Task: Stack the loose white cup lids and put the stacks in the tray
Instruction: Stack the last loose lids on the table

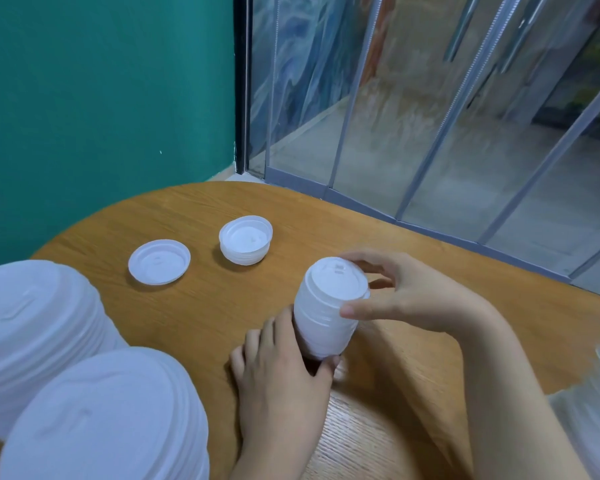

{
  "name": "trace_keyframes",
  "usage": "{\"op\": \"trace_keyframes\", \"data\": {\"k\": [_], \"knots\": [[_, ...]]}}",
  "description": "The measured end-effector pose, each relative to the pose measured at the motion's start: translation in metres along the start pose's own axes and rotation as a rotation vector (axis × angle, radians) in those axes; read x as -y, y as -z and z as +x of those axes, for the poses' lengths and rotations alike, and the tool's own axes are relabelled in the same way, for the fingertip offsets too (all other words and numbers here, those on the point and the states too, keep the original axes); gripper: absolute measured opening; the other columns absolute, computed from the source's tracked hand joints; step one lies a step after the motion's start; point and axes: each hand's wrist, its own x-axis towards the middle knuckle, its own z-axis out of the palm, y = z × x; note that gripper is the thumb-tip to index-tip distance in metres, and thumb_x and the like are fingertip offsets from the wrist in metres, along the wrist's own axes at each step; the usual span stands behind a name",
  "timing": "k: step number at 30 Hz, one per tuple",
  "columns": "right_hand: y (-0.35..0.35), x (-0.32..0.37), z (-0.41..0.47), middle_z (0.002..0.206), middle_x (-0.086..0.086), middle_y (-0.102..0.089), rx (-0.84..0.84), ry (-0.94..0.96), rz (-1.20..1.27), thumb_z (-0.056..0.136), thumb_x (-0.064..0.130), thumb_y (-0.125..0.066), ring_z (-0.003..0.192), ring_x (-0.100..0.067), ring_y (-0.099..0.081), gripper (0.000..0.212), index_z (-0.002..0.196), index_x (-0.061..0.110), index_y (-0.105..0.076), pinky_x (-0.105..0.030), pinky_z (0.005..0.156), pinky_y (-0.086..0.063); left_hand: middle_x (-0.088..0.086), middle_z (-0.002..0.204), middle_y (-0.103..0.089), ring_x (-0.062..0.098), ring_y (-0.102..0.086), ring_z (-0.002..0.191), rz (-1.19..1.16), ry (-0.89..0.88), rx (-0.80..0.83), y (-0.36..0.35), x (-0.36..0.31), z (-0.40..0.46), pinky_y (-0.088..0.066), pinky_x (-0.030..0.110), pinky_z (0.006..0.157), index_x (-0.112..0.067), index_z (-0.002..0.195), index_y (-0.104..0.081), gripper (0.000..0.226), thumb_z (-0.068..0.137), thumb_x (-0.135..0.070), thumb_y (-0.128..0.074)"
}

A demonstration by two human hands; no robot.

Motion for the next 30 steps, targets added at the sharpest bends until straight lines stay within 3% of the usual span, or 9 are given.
{"op": "trace_keyframes", "data": {"k": [6, 10, 13, 19, 26, 30], "knots": [[-0.003, -0.002, 0.003, 0.123, 0.024, -0.068, 0.058, -0.002, 0.009, 0.074, 0.047, -0.089, 0.118, 0.001, -0.061, 0.059, 0.127, 0.041, -0.063, -0.039, 0.109, -0.048, -0.018, 0.112, -0.061, 0.016, -0.053, 0.110, 0.007, -0.011, -0.007, -0.001, 0.002, 0.000, -0.035, 0.038, 0.096, -0.033, 0.125, -0.052, 0.070, 0.068, -0.059, -0.082], [-0.005, -0.001, 0.003, 0.126, 0.028, -0.063, 0.080, -0.017, -0.052, 0.064, 0.060, -0.088, 0.120, 0.003, -0.058, 0.073, 0.130, 0.047, -0.058, -0.037, 0.109, -0.048, -0.020, 0.118, -0.060, 0.013, -0.049, 0.114, -0.008, -0.010, 0.010, 0.001, 0.000, 0.001, -0.028, 0.033, 0.097, -0.035, 0.130, -0.048, 0.077, 0.067, -0.066, -0.079], [-0.003, 0.002, 0.001, 0.126, 0.030, -0.061, 0.098, -0.039, -0.068, 0.067, 0.054, -0.091, 0.121, 0.005, -0.056, 0.074, 0.132, 0.049, -0.055, -0.035, 0.110, -0.047, -0.021, 0.117, -0.061, 0.012, -0.049, 0.111, -0.023, -0.007, 0.010, 0.002, 0.000, 0.001, -0.026, 0.030, 0.092, -0.036, 0.132, -0.047, 0.083, 0.062, -0.070, -0.078], [-0.004, 0.003, 0.000, 0.126, 0.031, -0.060, 0.116, -0.041, -0.075, 0.068, 0.047, -0.092, 0.121, 0.005, -0.055, 0.073, 0.130, 0.050, -0.054, -0.035, 0.110, -0.046, -0.028, 0.124, -0.056, 0.003, -0.043, 0.120, -0.078, 0.004, 0.059, 0.007, -0.002, 0.002, -0.022, 0.026, 0.098, -0.045, 0.136, -0.042, 0.086, 0.063, -0.080, -0.067], [-0.005, 0.008, 0.000, 0.127, 0.032, -0.060, 0.152, -0.034, -0.125, 0.069, 0.048, -0.092, 0.121, 0.008, -0.054, 0.074, 0.132, 0.051, -0.053, -0.033, 0.109, -0.046, -0.031, 0.111, -0.052, -0.004, -0.036, 0.116, -0.159, 0.020, 0.053, 0.011, -0.002, 0.002, -0.017, 0.021, 0.097, -0.045, 0.136, -0.043, 0.078, 0.070, -0.072, -0.075], [-0.005, 0.009, 0.000, 0.125, 0.030, -0.062, 0.158, -0.047, -0.117, 0.072, 0.052, -0.089, 0.119, 0.008, -0.055, 0.069, 0.132, 0.047, -0.056, -0.033, 0.109, -0.047, -0.028, 0.113, -0.058, -0.001, -0.042, 0.116, -0.159, 0.024, 0.052, 0.010, -0.002, 0.003, -0.018, 0.021, 0.098, -0.045, 0.132, -0.045, 0.075, 0.070, -0.071, -0.076]]}}
